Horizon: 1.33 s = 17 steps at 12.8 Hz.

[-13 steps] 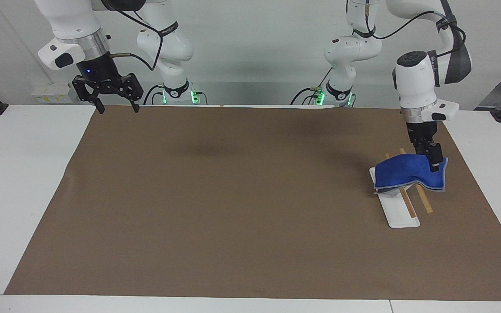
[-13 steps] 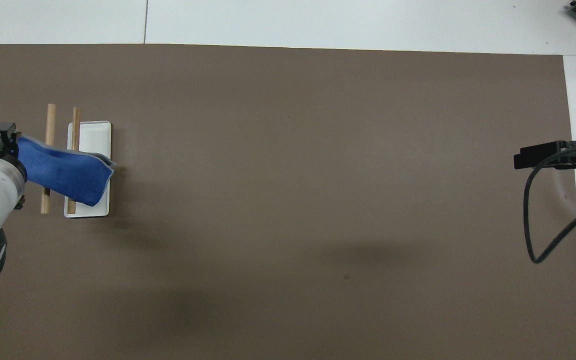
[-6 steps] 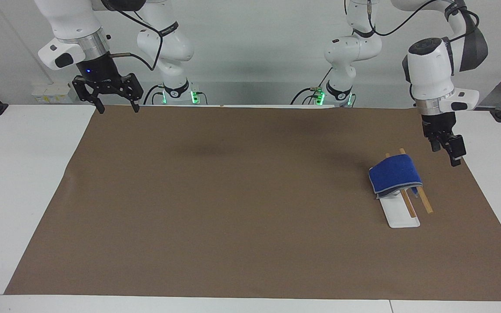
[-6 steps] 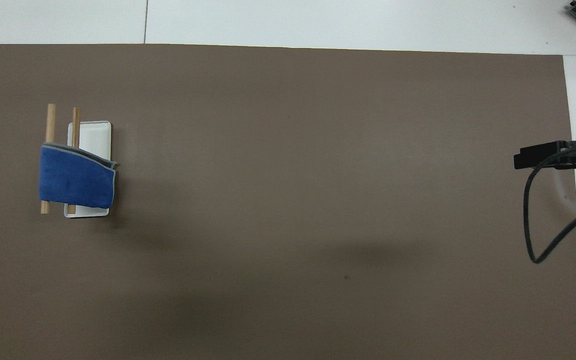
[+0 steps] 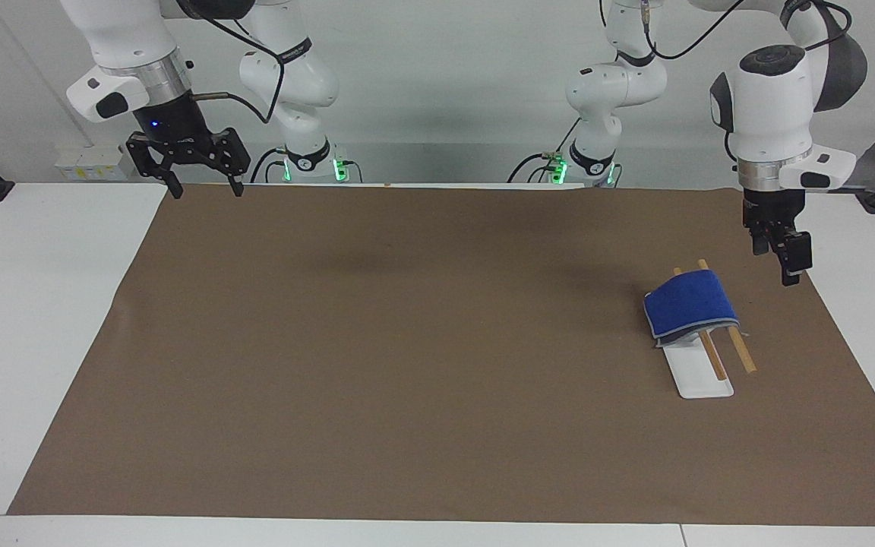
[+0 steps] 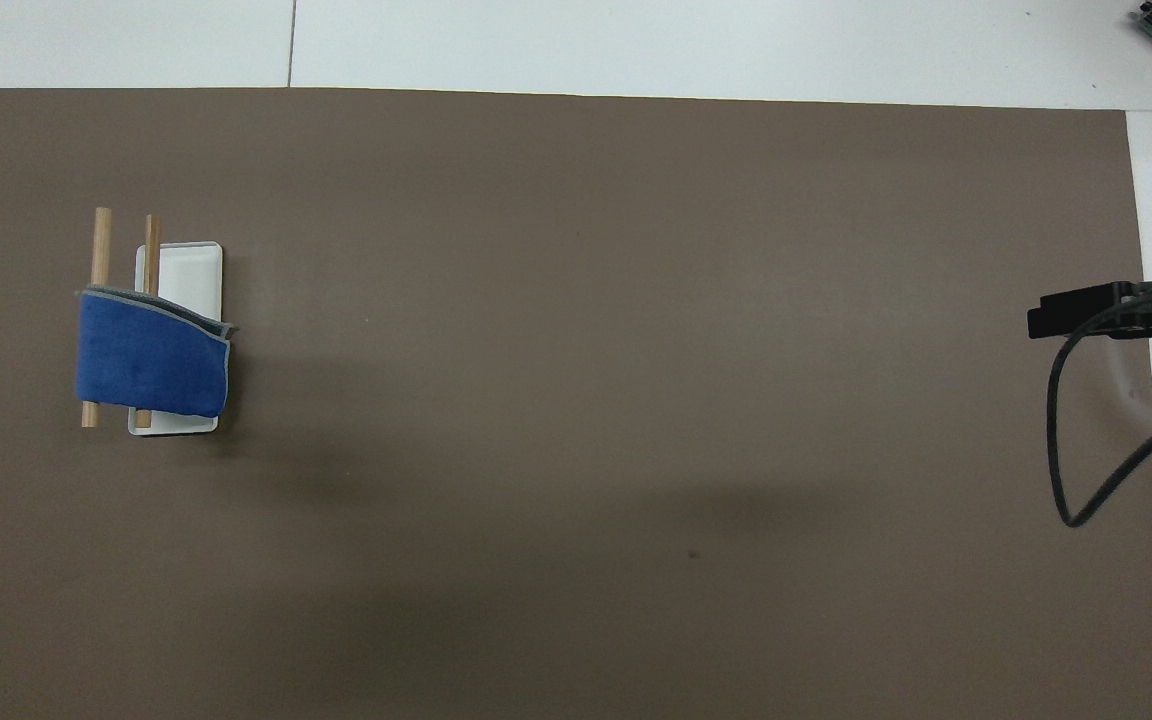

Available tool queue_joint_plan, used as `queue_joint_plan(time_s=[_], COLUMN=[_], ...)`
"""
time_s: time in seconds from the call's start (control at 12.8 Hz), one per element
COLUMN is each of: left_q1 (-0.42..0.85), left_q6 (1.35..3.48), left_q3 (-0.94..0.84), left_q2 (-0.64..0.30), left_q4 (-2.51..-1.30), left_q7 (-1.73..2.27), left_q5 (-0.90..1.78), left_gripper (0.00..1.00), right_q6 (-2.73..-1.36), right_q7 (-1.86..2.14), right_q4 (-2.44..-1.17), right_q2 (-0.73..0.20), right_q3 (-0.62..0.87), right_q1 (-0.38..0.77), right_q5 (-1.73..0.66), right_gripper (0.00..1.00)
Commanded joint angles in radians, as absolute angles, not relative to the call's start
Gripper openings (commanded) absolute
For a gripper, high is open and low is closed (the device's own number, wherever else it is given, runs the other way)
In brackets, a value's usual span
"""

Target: Right arm passes towel to left arm to hang

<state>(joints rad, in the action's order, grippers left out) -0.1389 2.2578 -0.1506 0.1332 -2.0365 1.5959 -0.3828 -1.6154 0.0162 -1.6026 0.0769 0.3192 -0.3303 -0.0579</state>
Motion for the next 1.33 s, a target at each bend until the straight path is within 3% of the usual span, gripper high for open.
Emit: queue_joint_plan(time_s=[0.0,0.23,0.62,1.25], left_q1=[-0.1,-0.069,-0.029,-0.049], left_q6=[2.11,1.981,1.953,1.504], left_q3=[-0.144,-0.15,-0.152,-0.132], left_q2=[0.074,0.031,0.0,0.015], left_q4=[-1.901,-1.793,-1.715,-1.591], left_q7=[1.322,1.056,0.521,0.002], left_q5=[-0.257,-0.184,0.03,0.002], left_gripper=[1.0,1.0,1.0,1.0], right_q6=[-1.618,-1.617,-1.618,-1.618], right_q7=[0.009,0.009,0.009,0.009], right_q4=[-1.631,-1.631,-1.631,-1.631], right_q2=[0.103,0.103,0.103,0.103], right_q3=[0.321,0.321,0.321,0.321], right_q1=[-0.339,-0.339,-0.339,-0.339], right_q5=[-0.078,-0.078,-0.078,-0.078], right_gripper=[1.0,1.0,1.0,1.0])
